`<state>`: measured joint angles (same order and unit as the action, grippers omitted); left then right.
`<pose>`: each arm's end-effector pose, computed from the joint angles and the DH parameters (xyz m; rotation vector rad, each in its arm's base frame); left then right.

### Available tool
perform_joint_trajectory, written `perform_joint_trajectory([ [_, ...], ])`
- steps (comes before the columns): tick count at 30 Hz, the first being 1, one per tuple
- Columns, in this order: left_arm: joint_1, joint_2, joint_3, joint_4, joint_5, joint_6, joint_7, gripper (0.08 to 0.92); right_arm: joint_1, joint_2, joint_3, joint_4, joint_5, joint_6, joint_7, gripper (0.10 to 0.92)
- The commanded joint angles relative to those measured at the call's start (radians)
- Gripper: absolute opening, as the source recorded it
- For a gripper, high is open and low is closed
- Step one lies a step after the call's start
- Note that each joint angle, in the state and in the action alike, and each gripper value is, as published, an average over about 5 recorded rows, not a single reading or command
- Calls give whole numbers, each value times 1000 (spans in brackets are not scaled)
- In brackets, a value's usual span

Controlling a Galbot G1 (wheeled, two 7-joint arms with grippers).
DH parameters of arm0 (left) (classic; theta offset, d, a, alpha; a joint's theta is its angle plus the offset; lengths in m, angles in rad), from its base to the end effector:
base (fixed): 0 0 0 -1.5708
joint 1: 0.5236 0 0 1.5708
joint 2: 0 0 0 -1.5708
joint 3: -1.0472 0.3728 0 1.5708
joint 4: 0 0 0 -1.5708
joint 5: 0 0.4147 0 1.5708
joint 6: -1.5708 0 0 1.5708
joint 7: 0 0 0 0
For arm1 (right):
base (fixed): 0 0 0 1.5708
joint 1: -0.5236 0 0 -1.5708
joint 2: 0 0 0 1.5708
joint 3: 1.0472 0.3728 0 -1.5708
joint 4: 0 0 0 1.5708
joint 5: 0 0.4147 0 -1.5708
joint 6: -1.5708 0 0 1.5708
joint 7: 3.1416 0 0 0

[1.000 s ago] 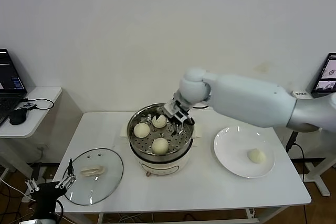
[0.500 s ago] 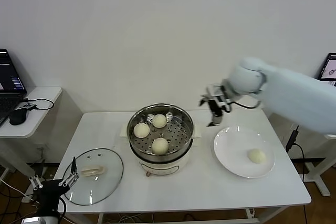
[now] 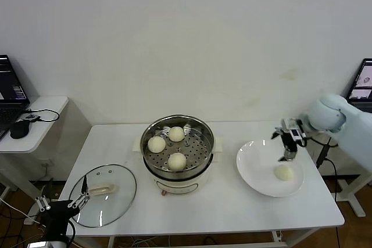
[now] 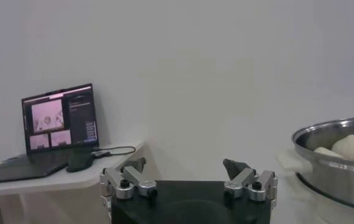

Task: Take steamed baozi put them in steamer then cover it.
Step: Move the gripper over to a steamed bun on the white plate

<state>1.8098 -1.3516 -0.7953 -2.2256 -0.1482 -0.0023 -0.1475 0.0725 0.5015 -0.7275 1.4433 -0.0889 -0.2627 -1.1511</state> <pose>0.1613 0.1123 -0.2899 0.3318 -3.0535 -0.3054 0.5486 -0.1854 -0.1221 1.1762 -1.4554 1.4235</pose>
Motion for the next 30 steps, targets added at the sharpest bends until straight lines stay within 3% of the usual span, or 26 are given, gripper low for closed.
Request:
perform_joint_trajectory([
  [1, 4, -2, -1, 0, 2, 0, 0, 823, -305, 5, 227, -126, -187, 65, 1, 823],
  [14, 17, -8, -17, -3, -1, 2, 1, 823, -313, 167, 233, -264, -248, 77, 25, 823],
  [22, 16, -11, -17, 6, 0, 1, 1, 823, -318, 189, 240, -294, -299, 68, 26, 818],
  [30, 12, -11, -14, 13, 0, 1, 1, 823, -326, 202, 256, -331, -334, 67, 34, 764],
])
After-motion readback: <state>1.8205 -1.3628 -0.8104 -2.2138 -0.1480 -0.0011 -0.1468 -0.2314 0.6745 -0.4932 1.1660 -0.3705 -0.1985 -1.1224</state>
